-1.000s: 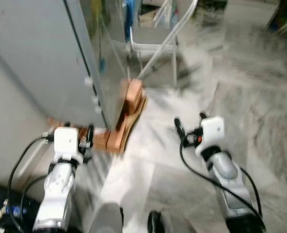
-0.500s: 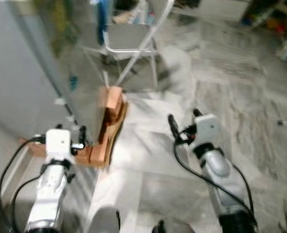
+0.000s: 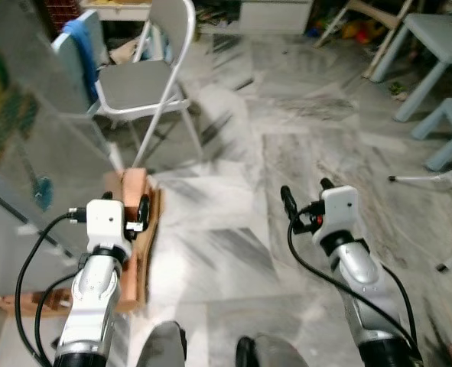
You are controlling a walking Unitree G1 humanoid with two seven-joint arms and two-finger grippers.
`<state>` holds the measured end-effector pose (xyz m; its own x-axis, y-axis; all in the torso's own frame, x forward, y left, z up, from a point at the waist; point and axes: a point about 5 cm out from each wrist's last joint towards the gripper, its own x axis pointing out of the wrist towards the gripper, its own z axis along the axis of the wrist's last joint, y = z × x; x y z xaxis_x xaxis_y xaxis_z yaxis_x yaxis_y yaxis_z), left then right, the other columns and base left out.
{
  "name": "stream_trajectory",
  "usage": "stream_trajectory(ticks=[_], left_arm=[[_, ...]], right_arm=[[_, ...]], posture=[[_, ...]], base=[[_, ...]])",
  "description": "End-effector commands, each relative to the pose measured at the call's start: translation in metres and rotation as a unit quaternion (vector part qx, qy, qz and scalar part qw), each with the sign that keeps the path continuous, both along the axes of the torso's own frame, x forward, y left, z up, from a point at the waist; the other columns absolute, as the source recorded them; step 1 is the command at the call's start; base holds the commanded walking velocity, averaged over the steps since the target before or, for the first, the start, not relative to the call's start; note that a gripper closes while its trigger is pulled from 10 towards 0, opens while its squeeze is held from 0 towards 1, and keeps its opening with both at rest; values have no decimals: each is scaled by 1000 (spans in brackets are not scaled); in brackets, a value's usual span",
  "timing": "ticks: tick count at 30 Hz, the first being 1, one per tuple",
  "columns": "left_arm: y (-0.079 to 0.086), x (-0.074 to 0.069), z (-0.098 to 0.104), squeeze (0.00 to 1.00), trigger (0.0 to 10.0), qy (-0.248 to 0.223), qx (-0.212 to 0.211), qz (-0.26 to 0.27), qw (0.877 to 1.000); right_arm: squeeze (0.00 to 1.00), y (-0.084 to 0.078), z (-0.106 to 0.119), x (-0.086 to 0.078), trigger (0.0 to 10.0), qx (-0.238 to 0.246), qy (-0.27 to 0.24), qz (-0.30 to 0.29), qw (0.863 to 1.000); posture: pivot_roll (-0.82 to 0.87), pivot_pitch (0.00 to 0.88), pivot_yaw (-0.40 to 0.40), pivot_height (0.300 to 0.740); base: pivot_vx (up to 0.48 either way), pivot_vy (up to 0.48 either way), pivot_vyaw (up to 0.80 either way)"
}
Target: Restocking fridge
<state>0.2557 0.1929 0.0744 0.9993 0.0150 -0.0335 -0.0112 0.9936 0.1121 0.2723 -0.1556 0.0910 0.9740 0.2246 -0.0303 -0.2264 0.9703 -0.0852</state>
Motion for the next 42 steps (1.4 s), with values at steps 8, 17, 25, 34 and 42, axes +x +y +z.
stream_trajectory(ticks=[8, 17, 25, 34, 42], left_arm=[[3, -7, -4, 0, 10000, 9, 8, 4, 1000], [21, -23, -9, 0, 10000, 33, 32, 0, 999], [32, 3, 8, 0, 10000, -6, 33, 57, 998], [26, 38, 24, 0, 10000, -29, 31, 41, 998], [17, 49, 28, 0, 10000, -30, 14, -9, 999]], right_arm=[[0, 1, 2, -1, 10000, 2, -6, 4, 1000], [0, -1, 2, -1, 10000, 1, -4, 2, 1000], [0, 3, 3, -1, 10000, -5, -4, 19, 1000], [0, 5, 4, -2, 10000, -3, -6, 21, 1000], [0, 5, 2, -2, 10000, 0, 0, 20, 1000]], posture=[[98, 139, -29, 740], [104, 145, -32, 740], [95, 146, -42, 740], [79, 144, -31, 740], [78, 144, -25, 740]], base=[[0, 414, 0], [0, 0, 0], [0, 0, 0], [0, 0, 444], [0, 0, 0]])
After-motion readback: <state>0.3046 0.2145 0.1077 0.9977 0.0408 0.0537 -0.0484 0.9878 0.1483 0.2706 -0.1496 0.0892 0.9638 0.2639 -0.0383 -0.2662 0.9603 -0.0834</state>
